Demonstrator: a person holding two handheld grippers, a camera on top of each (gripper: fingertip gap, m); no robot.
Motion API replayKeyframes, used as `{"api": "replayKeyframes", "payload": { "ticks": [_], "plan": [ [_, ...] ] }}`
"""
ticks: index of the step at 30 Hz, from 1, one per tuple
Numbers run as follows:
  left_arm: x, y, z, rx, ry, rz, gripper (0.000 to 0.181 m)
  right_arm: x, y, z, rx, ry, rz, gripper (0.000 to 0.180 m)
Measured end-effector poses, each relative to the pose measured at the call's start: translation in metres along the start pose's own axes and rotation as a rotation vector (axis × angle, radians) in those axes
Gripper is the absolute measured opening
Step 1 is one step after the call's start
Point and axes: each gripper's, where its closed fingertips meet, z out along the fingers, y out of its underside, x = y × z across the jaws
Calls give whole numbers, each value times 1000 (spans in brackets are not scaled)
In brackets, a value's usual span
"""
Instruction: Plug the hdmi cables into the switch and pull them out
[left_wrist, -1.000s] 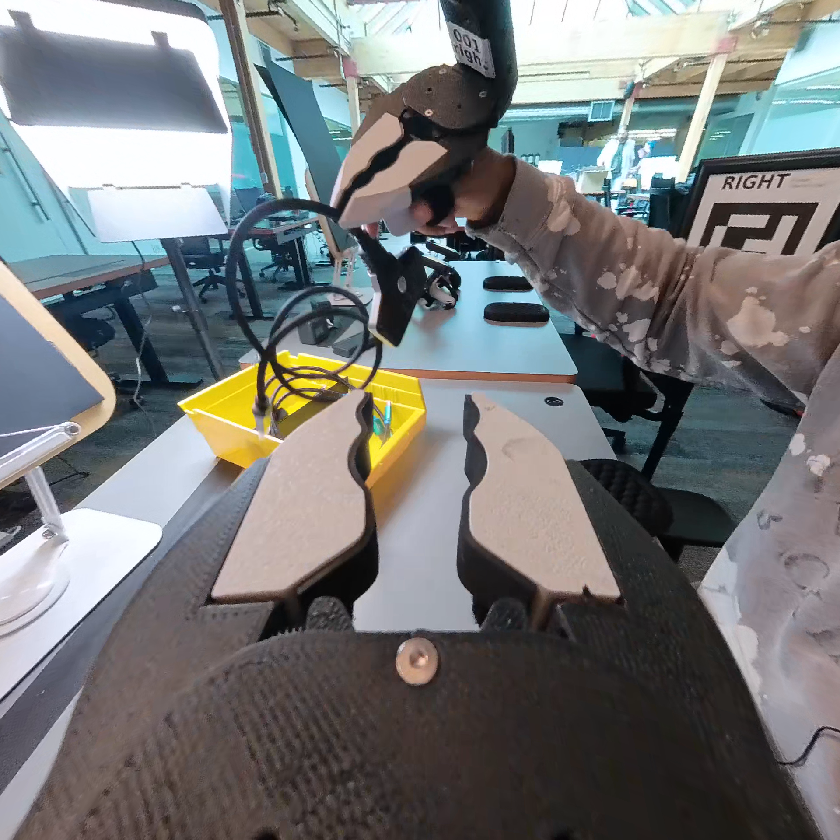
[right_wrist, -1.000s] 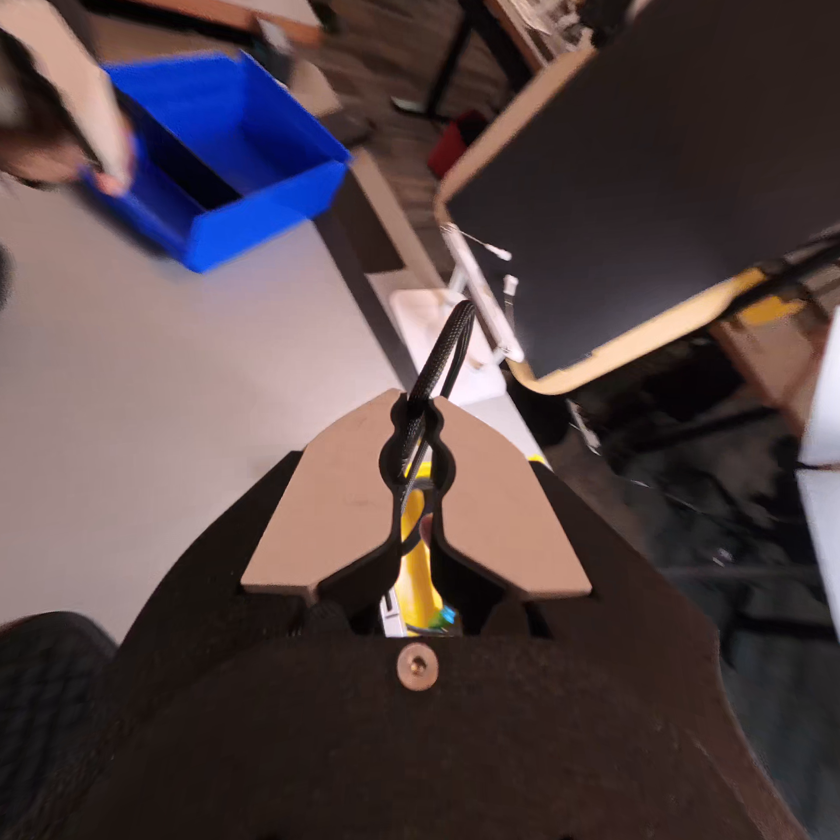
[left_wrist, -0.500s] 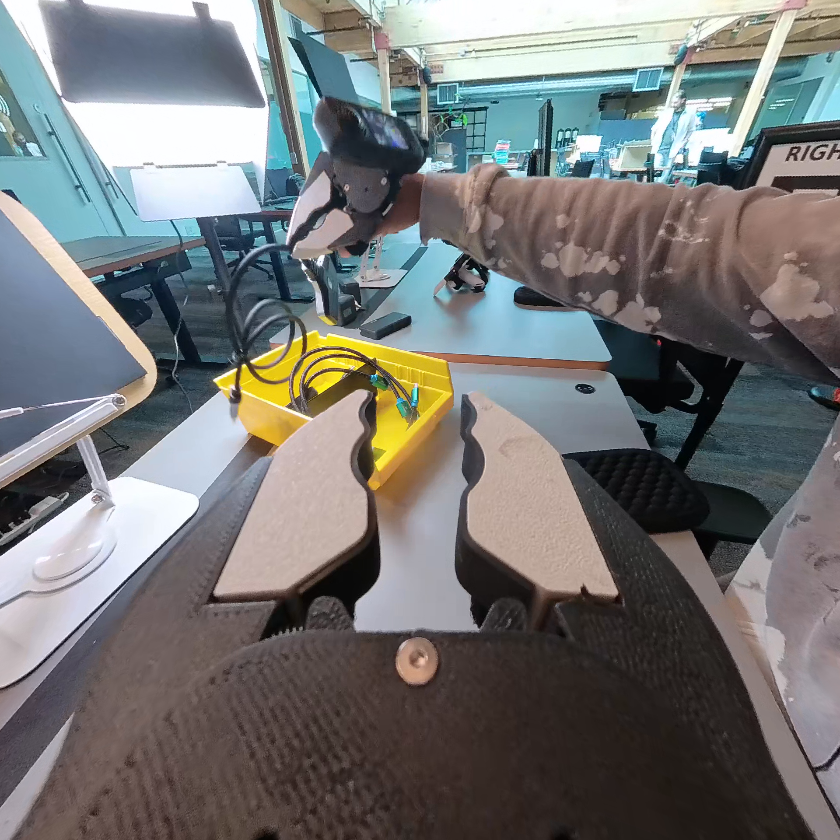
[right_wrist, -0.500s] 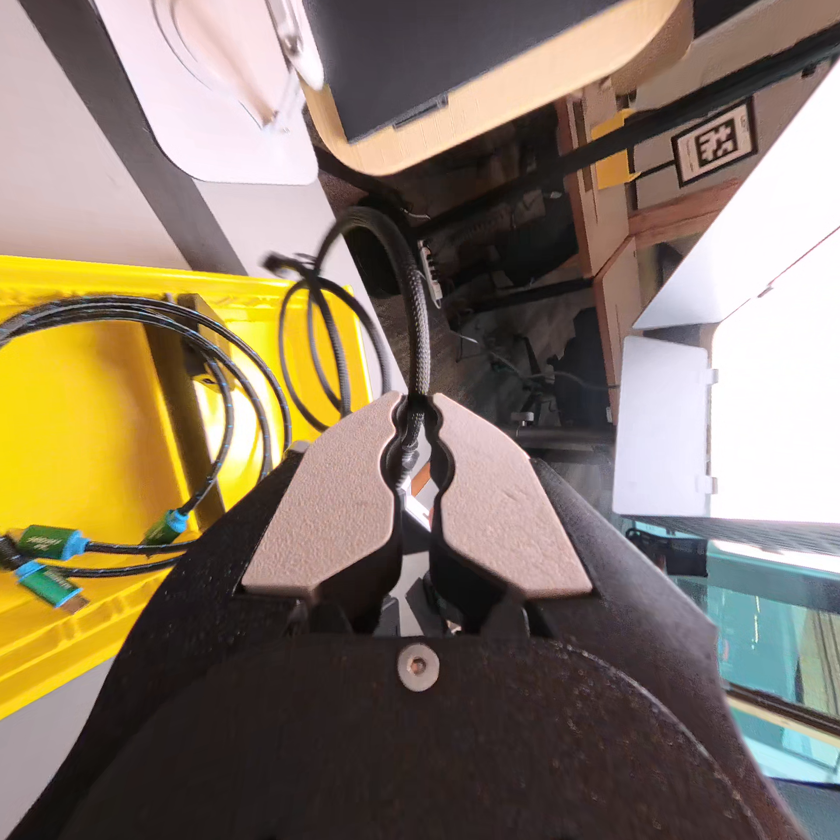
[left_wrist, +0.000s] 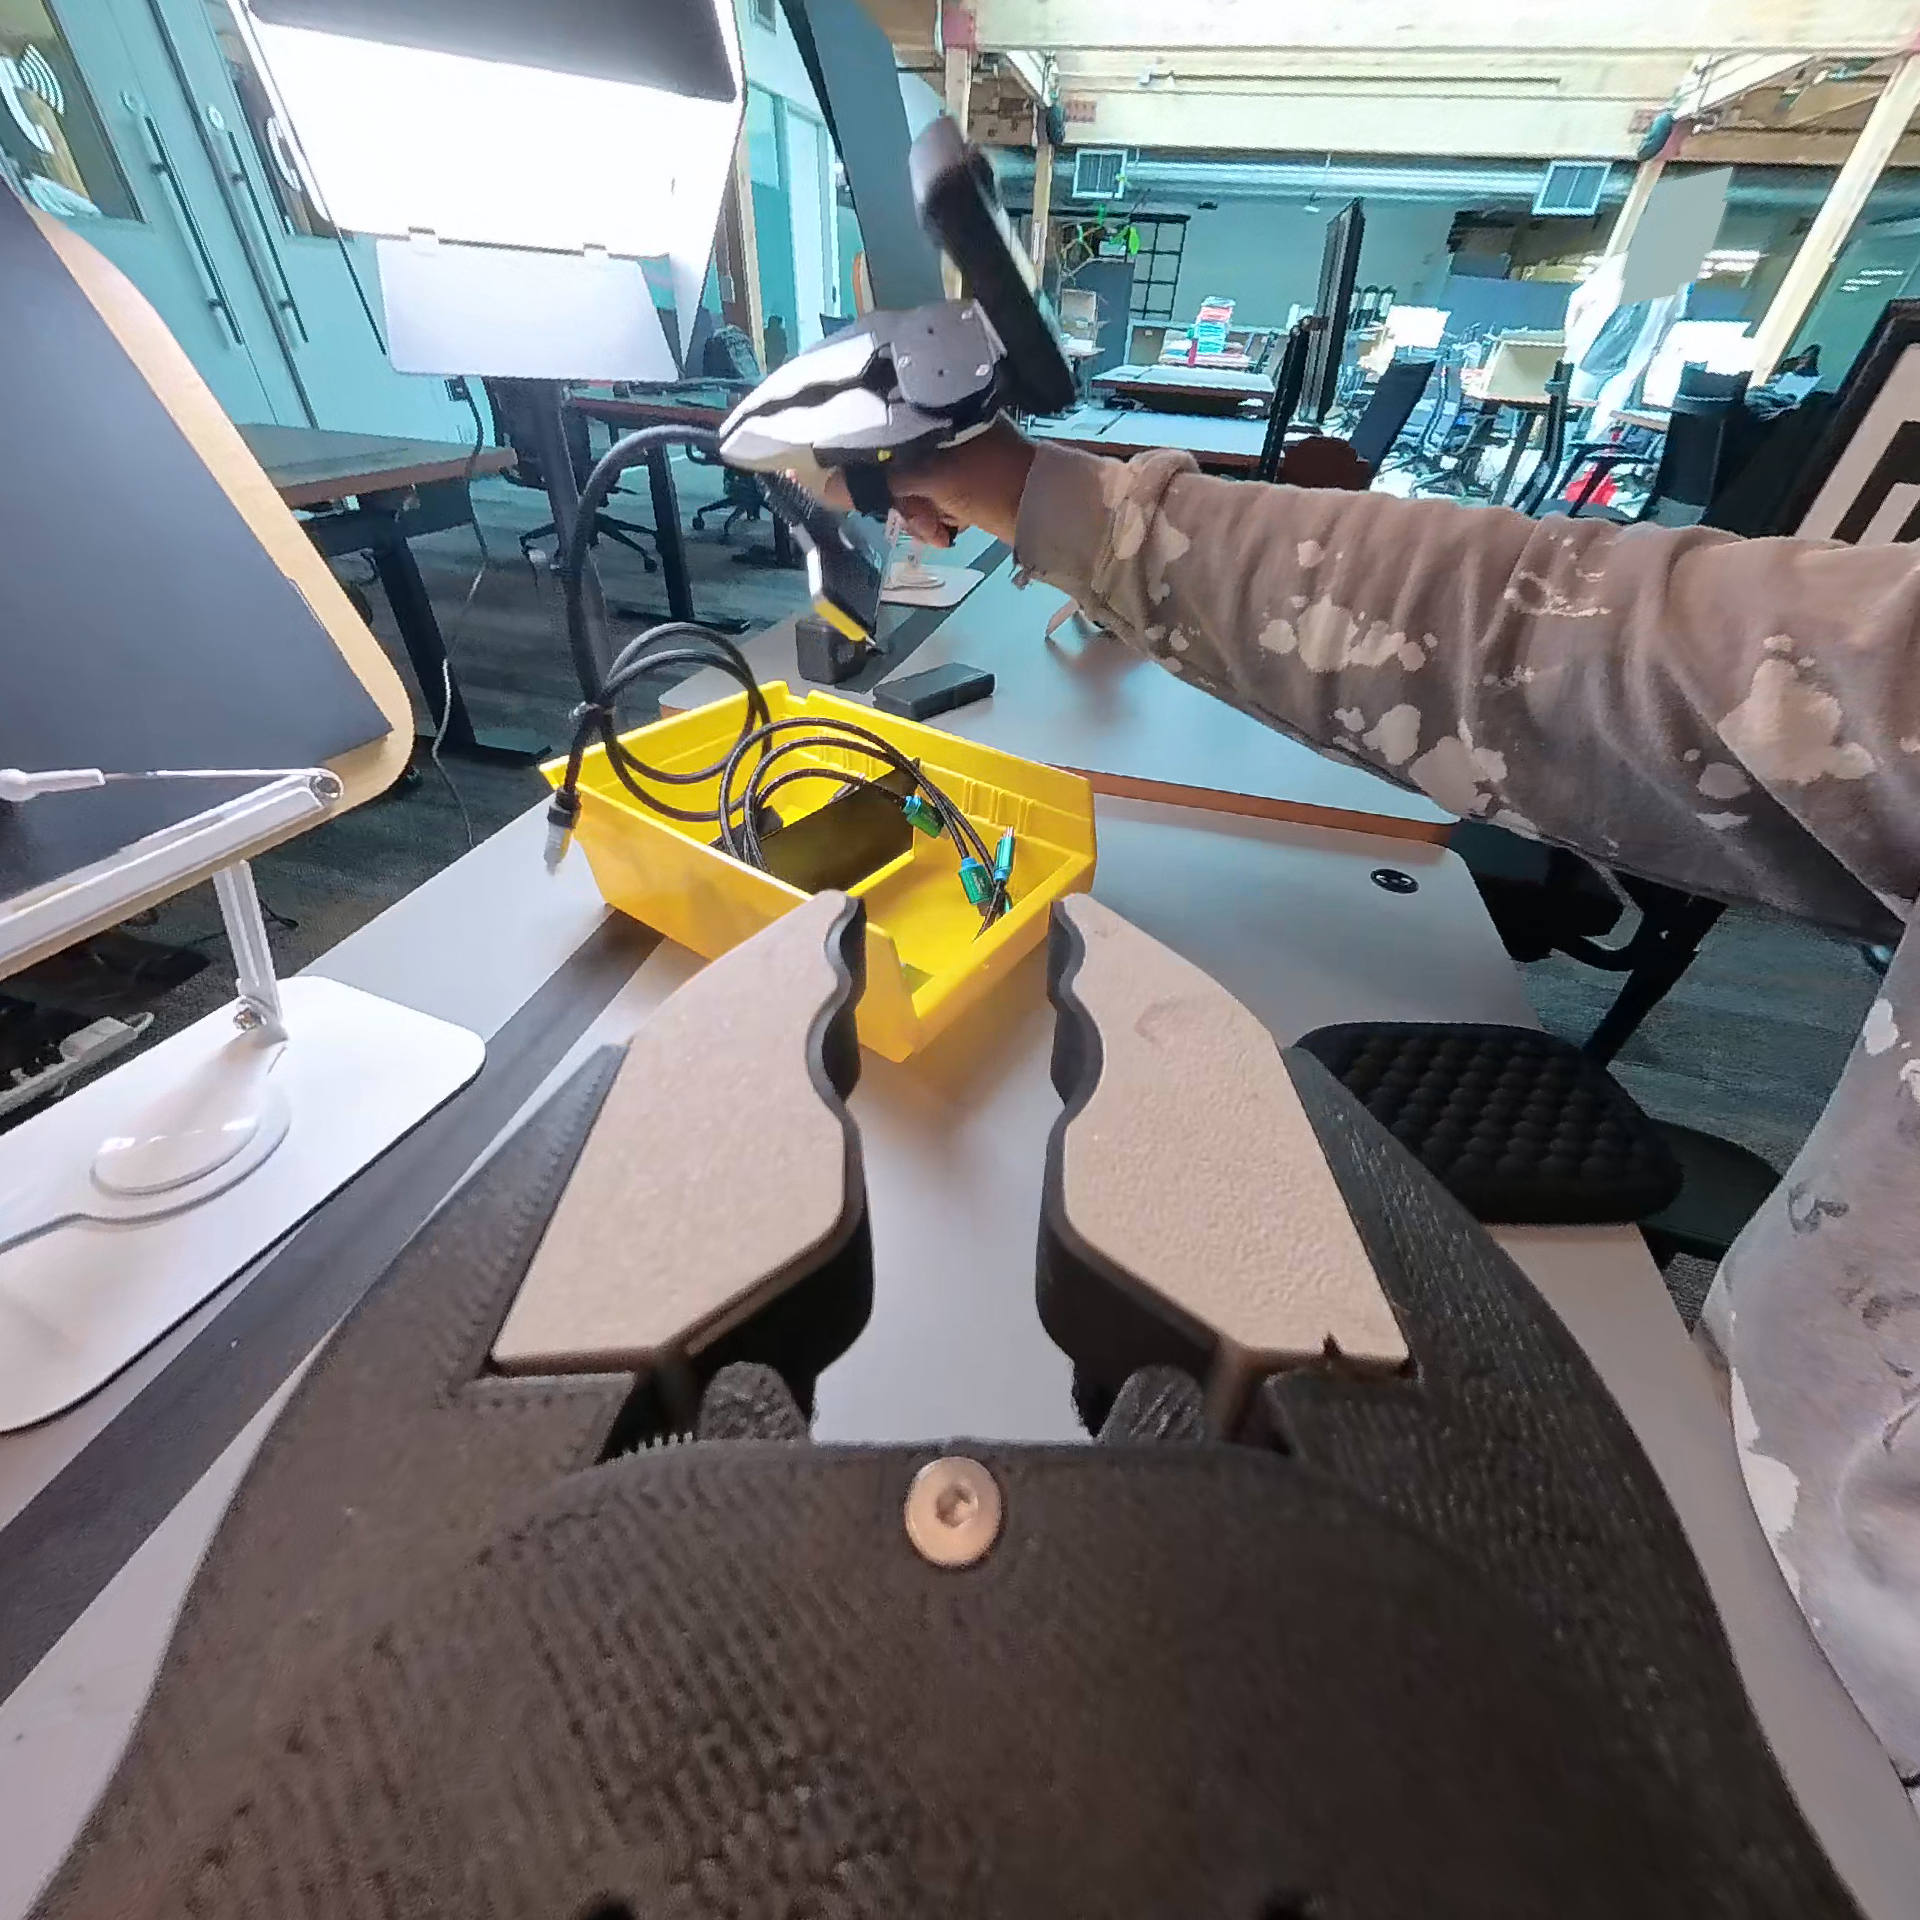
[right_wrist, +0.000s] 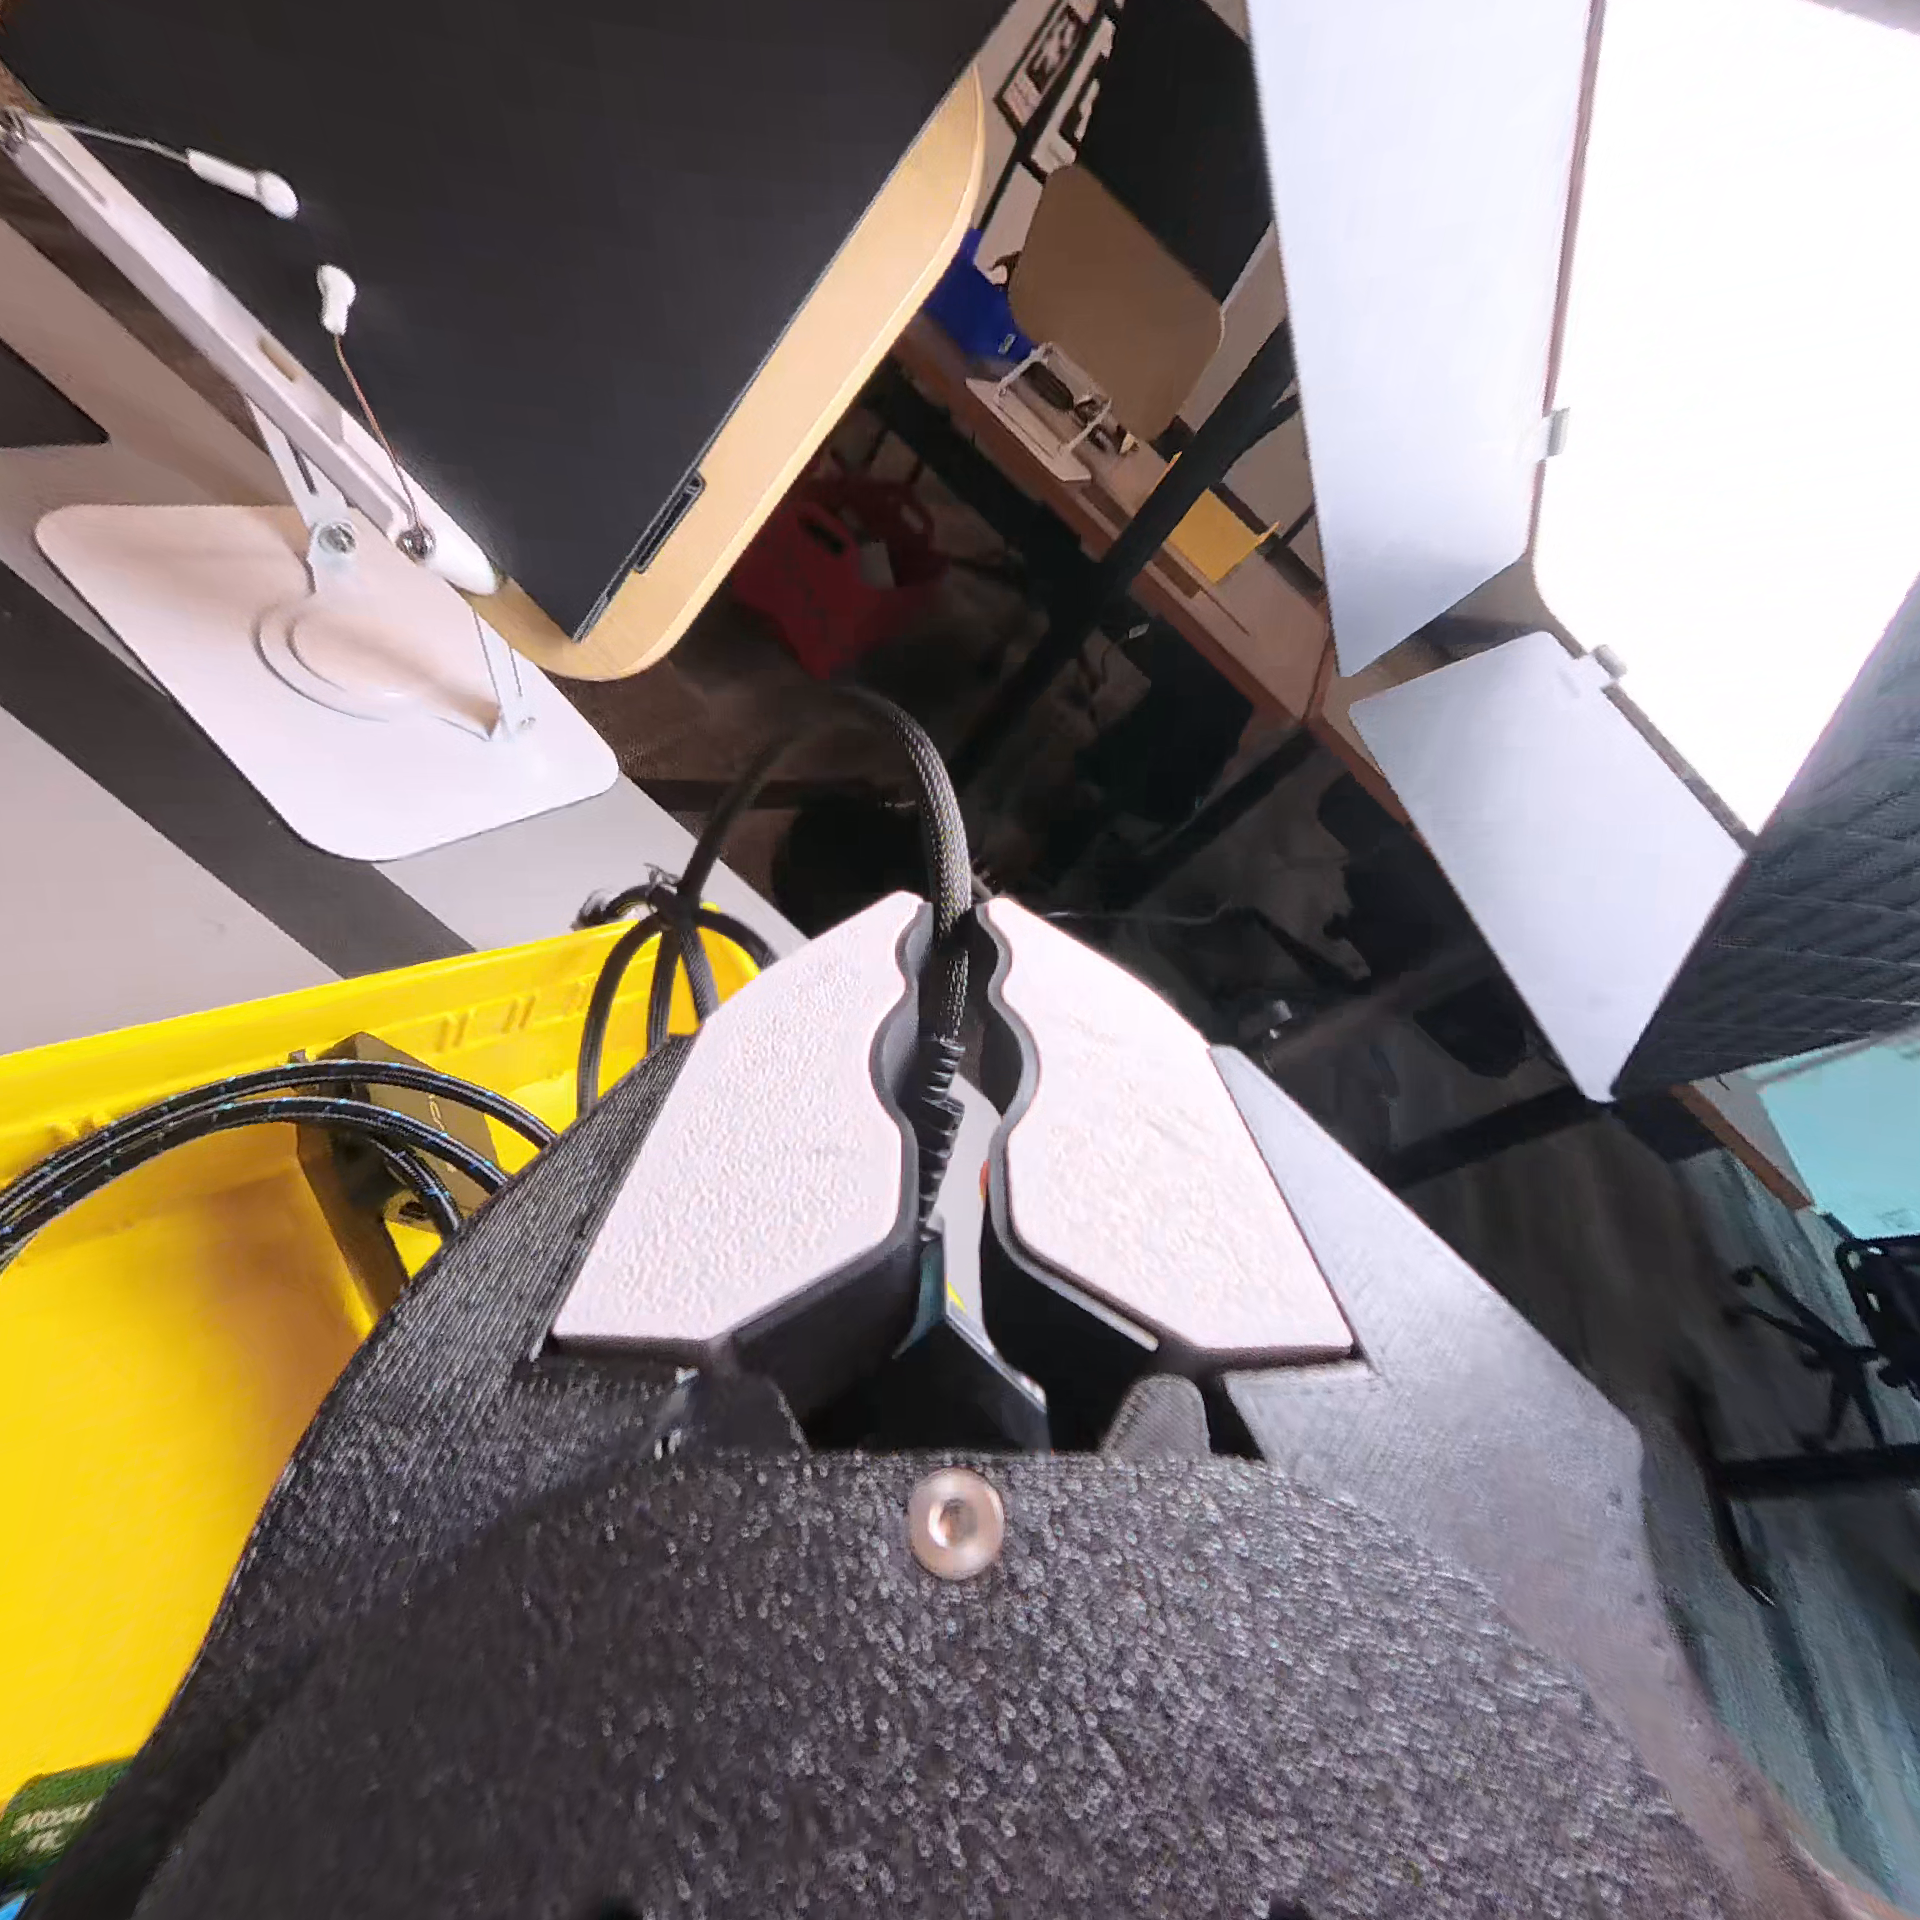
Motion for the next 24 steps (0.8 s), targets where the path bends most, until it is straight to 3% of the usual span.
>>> {"api": "replayKeyframes", "payload": {
  "ticks": [4,14,24],
  "plan": [
    [-4,7,5,-18,-1,-14,34,8,-16,-12,118,-31,113,6],
    [-9,26,18,-70,8,-41,34,31,-21,-22,139,14,114,6],
    [-13,32,21,-79,9,-63,34,21,7,-10,-9,-40,24,6]
  ]
}}
